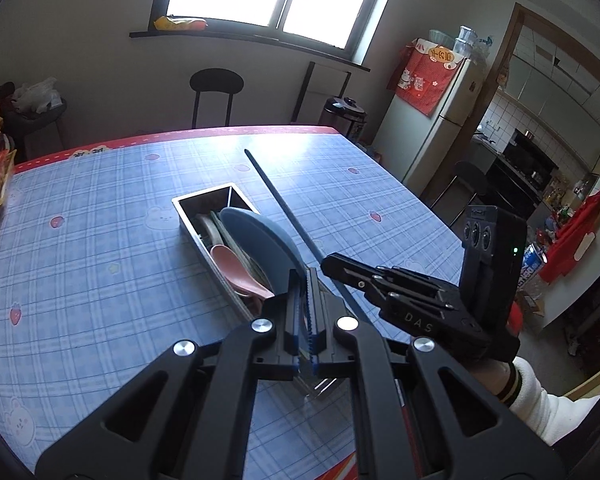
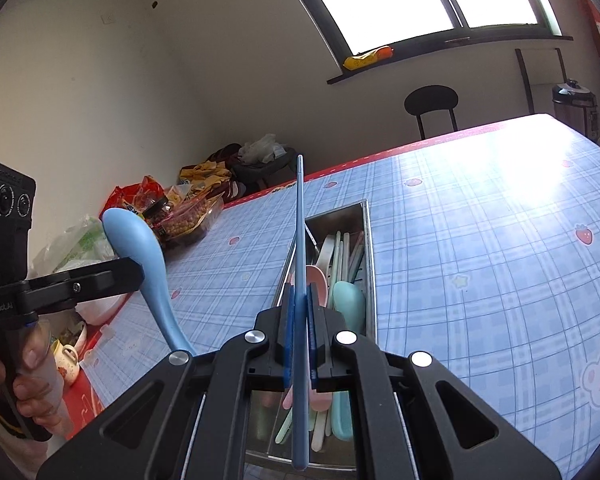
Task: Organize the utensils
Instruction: 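Lift the blue spoon and blue chopstick and carry them to the steel tray with both tools, then lower both items into the tray and open both tools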
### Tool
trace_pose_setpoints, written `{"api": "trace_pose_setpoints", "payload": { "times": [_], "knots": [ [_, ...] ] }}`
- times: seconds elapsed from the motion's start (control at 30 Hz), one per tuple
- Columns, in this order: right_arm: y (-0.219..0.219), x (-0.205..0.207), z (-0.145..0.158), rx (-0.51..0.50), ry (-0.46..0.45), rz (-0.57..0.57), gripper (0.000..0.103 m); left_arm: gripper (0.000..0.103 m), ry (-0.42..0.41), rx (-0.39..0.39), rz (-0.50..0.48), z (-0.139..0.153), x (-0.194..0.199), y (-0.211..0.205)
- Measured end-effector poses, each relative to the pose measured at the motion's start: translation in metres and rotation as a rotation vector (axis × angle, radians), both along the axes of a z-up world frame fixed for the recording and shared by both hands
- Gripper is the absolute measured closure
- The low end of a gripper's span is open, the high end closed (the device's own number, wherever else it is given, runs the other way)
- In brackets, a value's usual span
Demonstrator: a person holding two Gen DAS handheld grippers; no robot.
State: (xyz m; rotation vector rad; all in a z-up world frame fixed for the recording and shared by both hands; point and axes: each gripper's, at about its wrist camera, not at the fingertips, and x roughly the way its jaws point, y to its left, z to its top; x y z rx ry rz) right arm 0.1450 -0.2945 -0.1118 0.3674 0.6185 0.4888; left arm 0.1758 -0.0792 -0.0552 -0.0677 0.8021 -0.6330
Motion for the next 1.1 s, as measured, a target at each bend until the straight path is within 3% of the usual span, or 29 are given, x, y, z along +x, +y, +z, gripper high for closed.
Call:
{"api": "trace_pose_setpoints", "payload": {
  "times": [0.17,0.43,1.1],
  "knots": [
    [-0.01,0.01,-0.02,0.053,0.079,-0.002,0.097,0.095,0.071,-0.016,-0.037,-0.021,0.025,-0.021],
    [-0.009,0.017,-0.035,0.042,0.134,-0.036,0.097,0.095,0.2,-0.043,-0.036,-0.065,0.072,-0.031],
    [-0.001,0.022,-0.037,0.006,0.135,-0.039,0.095,0.089,0.201,0.074,0.007,-0.088,0.109,-0.039]
  ]
}}
